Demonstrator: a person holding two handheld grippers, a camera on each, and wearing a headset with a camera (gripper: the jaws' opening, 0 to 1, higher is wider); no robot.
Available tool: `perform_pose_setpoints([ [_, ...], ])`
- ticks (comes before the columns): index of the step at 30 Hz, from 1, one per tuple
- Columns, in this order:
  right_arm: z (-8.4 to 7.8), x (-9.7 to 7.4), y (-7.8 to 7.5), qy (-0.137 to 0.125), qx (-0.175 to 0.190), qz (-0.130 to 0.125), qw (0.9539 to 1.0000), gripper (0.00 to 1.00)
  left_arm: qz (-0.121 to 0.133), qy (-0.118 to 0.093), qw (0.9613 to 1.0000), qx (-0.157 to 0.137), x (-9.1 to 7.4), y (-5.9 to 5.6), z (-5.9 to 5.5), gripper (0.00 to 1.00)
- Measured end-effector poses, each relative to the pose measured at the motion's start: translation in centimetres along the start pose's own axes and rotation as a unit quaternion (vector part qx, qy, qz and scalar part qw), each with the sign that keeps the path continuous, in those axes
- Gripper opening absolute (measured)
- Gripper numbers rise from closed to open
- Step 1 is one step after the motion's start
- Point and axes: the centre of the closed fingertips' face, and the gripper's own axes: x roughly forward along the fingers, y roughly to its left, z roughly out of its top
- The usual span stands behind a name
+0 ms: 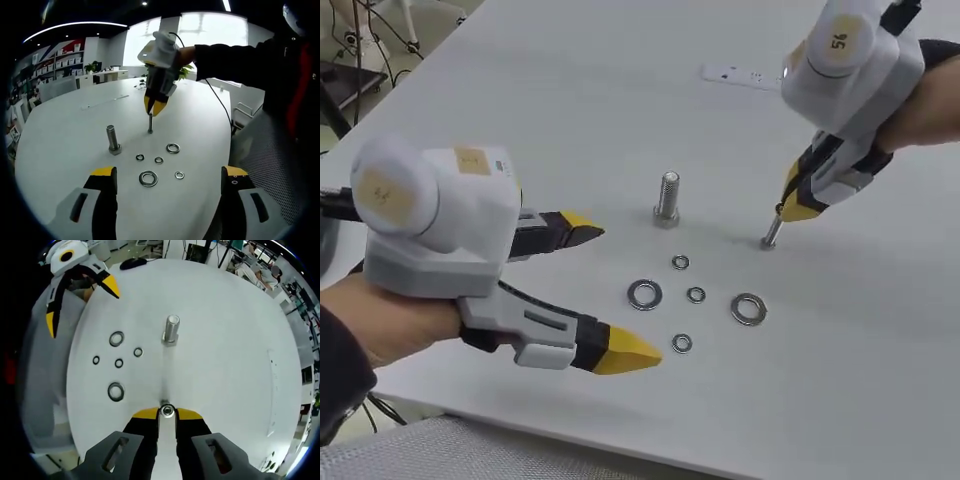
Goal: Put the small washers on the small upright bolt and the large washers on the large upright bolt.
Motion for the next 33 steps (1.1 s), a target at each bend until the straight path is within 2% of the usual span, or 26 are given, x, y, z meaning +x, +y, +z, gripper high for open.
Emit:
perform_pose_setpoints([
  [16, -0.3, 1.3, -0.1, 0.004, 0.004, 0.010, 0.9999, 0.13, -0.002, -0.004, 1.0000, -0.001, -0.1, -0.1, 0.2, 0.86],
  [33, -1.1, 3.9, 0.5, 0.010, 0.012, 0.020, 0.9997, 0.13, -0.001, -0.004, 1.0000, -0.002, -0.3, -0.2, 0.1, 0.85],
])
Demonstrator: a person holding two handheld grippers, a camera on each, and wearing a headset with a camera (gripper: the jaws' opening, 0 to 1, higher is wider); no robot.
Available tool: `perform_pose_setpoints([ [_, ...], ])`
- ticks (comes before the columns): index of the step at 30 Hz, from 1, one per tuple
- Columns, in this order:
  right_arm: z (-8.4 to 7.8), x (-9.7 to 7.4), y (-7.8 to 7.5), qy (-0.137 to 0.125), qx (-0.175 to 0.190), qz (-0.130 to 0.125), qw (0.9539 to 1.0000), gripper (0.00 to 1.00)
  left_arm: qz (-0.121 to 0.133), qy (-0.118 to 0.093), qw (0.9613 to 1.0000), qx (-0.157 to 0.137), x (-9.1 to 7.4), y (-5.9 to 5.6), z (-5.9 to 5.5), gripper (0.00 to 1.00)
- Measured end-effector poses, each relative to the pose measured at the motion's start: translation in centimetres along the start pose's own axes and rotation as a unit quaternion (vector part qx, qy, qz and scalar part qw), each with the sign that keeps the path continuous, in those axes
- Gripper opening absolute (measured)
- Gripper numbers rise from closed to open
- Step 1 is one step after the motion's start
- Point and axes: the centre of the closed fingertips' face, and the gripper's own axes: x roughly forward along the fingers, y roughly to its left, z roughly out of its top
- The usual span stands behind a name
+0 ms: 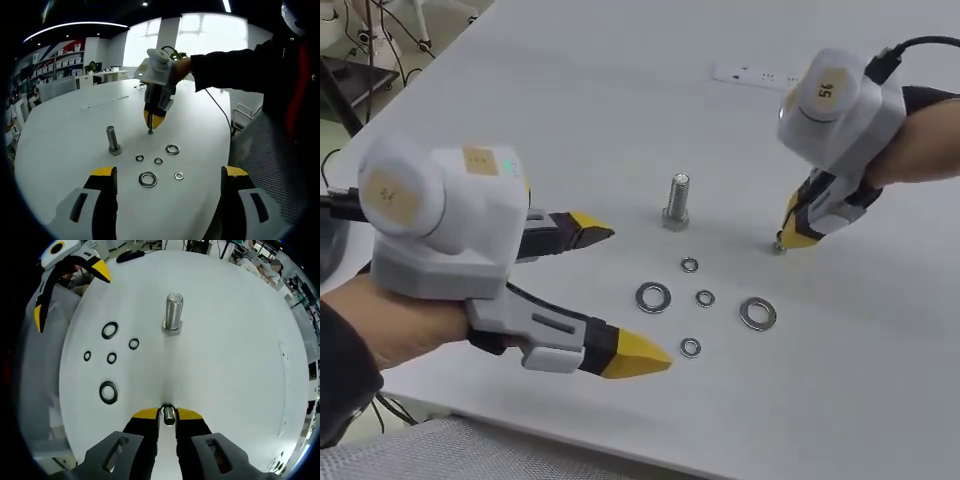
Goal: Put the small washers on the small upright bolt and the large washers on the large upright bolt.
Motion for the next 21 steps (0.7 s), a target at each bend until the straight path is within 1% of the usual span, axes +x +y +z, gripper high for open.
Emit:
perform_pose_setpoints([
  [3, -0.12, 0.41, -0.01, 0.001, -0.002, 0.000, 1.0000, 0.13, 0.000, 0.000, 1.0000, -0.001, -0.01, -0.02, 0.01, 0.85],
  [12, -0.19, 0.95, -0.09, 0.000, -0.002, 0.002, 1.0000, 0.13, 0.000, 0.000, 1.0000, -0.001, -0.02, -0.05, -0.04, 0.85],
  [21, 0.06, 1.06, 0.09, -0.001, -0.003, 0.004, 1.0000, 0.13, -0.001, 0.000, 1.0000, -0.002, -0.09, -0.06, -0.14, 0.85],
])
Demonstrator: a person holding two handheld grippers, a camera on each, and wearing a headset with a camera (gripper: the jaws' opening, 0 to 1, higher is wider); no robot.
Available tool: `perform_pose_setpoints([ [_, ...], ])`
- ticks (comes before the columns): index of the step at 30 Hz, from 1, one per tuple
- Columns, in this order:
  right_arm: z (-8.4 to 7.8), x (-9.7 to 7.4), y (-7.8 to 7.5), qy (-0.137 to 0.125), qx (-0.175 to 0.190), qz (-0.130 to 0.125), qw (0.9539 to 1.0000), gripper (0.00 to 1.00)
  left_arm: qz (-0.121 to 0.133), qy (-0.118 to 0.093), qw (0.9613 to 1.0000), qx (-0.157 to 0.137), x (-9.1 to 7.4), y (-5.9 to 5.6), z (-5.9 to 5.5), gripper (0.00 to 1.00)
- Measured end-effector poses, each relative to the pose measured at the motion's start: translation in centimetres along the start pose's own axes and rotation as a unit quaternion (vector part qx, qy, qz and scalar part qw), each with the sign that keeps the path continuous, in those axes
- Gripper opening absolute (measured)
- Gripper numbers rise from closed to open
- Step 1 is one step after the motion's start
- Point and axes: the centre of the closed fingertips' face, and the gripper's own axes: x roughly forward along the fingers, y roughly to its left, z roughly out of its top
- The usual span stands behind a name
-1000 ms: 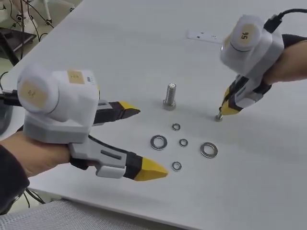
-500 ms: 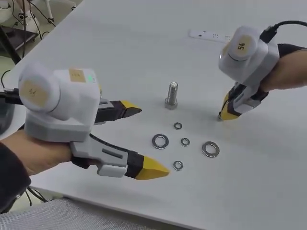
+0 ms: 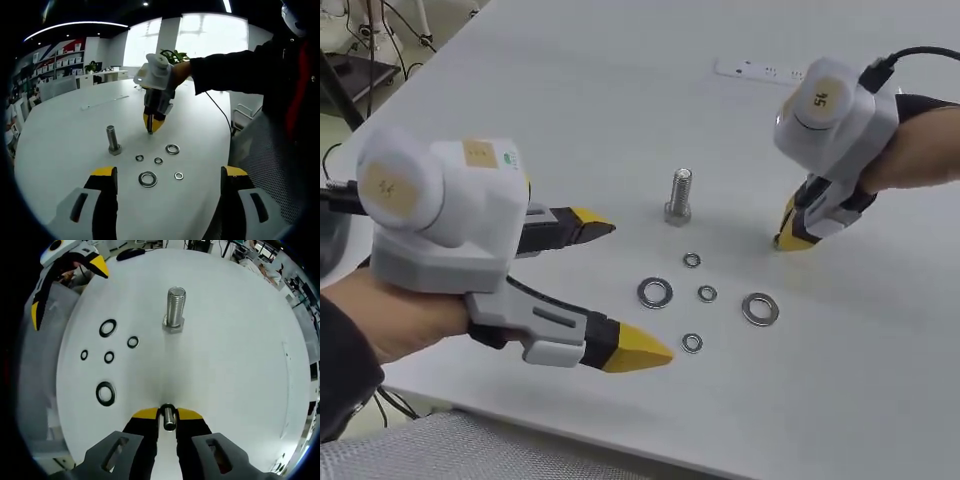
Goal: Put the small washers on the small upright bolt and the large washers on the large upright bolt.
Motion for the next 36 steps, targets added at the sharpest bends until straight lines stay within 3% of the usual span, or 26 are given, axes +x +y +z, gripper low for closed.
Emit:
perform_pose_setpoints([
  [10, -0.1, -0.2, 0.2, -0.004, 0.000, -0.001, 1.0000, 0.14, -0.001, 0.001, 1.0000, 0.000, 0.0, 0.0, -0.1, 0.85],
  [20, 0.0, -0.9, 0.4, -0.017, 0.013, -0.004, 0.9998, 0.21, -0.001, 0.002, 1.0000, 0.001, 0.0, 0.0, 0.0, 0.85],
  [36, -2.2, -1.8, 0.3, -0.029, 0.044, -0.012, 0.9985, 0.26, -0.005, 0.004, 1.0000, 0.003, 0.2, -0.2, 0.0, 0.85],
])
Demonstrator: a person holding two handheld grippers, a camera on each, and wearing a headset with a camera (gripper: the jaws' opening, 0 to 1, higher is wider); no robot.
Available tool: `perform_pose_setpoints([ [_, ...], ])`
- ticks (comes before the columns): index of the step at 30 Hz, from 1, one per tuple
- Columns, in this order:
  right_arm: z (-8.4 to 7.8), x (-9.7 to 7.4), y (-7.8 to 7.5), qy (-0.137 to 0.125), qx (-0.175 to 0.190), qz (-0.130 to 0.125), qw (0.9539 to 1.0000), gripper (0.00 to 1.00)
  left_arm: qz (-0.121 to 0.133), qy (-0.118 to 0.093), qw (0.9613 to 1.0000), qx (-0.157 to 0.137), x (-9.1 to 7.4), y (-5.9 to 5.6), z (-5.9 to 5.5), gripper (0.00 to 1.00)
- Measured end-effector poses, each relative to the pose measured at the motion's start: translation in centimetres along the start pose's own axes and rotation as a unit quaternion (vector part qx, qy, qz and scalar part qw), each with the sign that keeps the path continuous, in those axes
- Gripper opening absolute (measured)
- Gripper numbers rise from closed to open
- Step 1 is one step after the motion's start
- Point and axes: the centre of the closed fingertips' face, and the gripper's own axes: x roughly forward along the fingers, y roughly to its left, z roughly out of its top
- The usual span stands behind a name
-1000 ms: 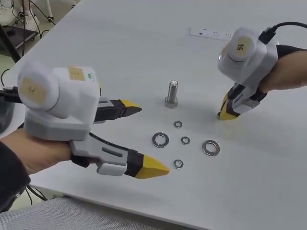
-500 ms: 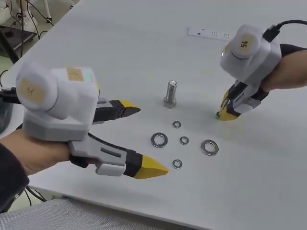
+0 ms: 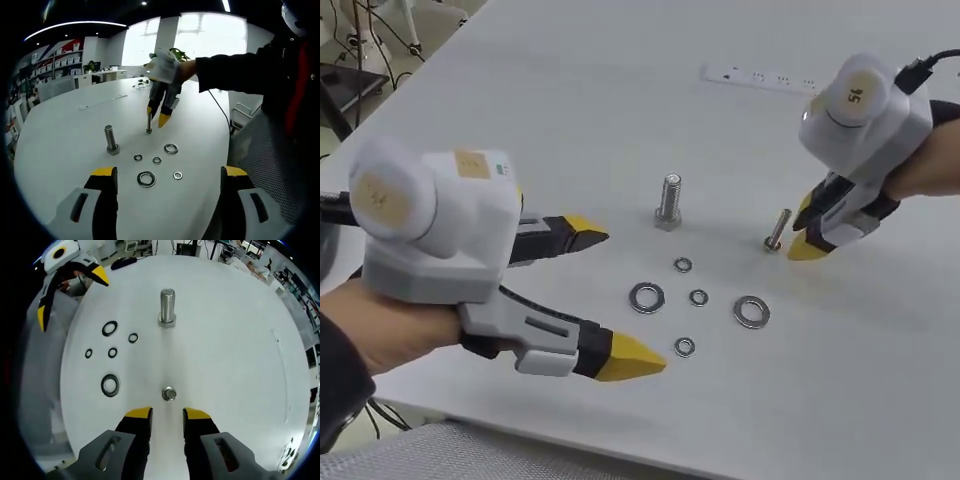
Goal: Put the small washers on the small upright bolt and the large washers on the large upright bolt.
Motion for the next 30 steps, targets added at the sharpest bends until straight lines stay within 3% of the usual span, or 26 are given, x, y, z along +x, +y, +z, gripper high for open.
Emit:
perform_pose_setpoints([
  [8, -0.6, -0.4, 0.8, 0.001, 0.004, 0.000, 1.0000, 0.26, -0.001, 0.001, 1.0000, 0.001, 0.0, -0.1, 0.0, 0.85],
  [17, -0.8, -0.5, 2.9, -0.002, 0.003, 0.006, 1.0000, 0.27, 0.000, 0.000, 1.0000, 0.003, -0.1, -0.1, 0.1, 0.85],
  [30, 0.8, -1.0, 6.6, -0.016, -0.019, 0.016, 0.9996, 0.28, 0.001, -0.002, 1.0000, 0.003, -0.2, 0.0, 0.1, 0.85],
])
